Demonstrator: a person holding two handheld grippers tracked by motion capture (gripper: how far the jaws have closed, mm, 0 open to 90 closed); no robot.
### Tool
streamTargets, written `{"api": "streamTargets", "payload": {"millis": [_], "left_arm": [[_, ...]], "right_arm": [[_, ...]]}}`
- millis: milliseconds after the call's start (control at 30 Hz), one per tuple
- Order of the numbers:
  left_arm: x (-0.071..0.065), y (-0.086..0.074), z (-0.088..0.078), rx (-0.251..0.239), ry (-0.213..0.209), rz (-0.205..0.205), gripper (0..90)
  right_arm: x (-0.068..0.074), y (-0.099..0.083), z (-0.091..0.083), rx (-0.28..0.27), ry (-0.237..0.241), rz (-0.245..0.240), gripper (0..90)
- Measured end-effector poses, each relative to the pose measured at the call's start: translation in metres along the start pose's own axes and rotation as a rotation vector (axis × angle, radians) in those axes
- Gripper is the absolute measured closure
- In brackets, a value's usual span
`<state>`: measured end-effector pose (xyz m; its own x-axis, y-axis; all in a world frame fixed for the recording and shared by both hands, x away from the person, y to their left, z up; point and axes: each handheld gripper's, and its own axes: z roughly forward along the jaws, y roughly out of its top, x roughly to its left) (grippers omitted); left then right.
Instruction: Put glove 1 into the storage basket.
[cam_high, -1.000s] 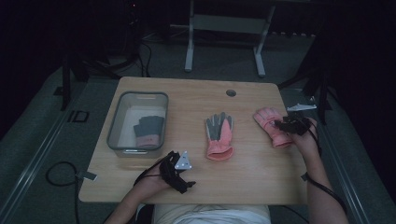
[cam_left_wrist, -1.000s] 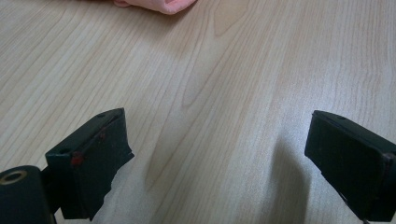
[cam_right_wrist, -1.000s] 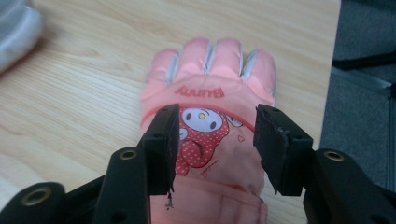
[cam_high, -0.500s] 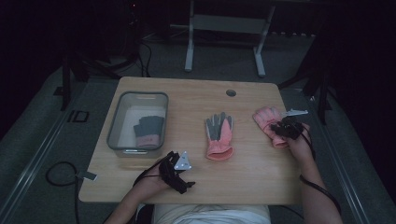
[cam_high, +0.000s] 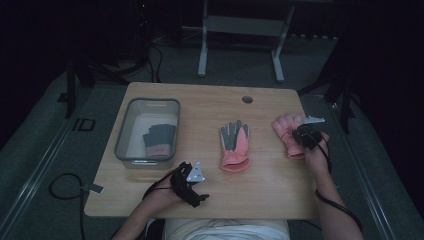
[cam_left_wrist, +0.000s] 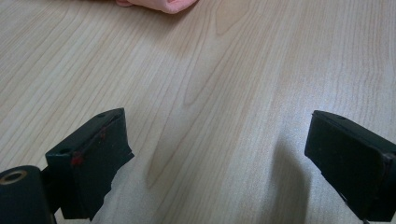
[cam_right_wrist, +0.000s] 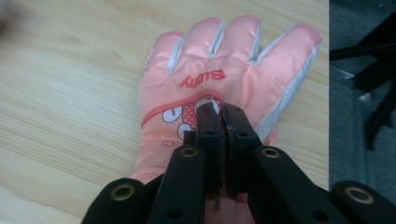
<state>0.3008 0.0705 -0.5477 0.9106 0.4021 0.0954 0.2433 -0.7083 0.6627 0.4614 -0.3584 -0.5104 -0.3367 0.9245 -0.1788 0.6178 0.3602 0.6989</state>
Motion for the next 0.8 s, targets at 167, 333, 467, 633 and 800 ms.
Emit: {"api": "streamTargets", "payload": {"millis": [167, 333, 467, 633, 800], "left_arm": [[0.0, 0.0, -0.001, -0.007, 0.004, -0.003, 6.0], [0.001, 0.0, -0.003, -0.013, 0.017, -0.001, 6.0], [0.001, 0.001, -0.004, -0.022, 0.017, -0.009, 6.0], [0.001, 0.001, -0.004, -0.018, 0.017, -0.001, 6.0], [-0.001, 0.002, -0.004, -0.018, 0.02, 0.006, 6.0]], "right_arm": [[0.01, 0.016, -0.03, -0.086, 0.023, 0.044, 87.0], [0.025, 0.027, -0.064, -0.137, -0.018, 0.155, 87.0], [0.036, 0.025, -0.077, -0.154, -0.022, 0.212, 87.0], [0.062, 0.017, -0.086, -0.144, -0.039, 0.259, 87.0], [0.077, 0.005, -0.082, -0.115, -0.04, 0.266, 86.9]]}}
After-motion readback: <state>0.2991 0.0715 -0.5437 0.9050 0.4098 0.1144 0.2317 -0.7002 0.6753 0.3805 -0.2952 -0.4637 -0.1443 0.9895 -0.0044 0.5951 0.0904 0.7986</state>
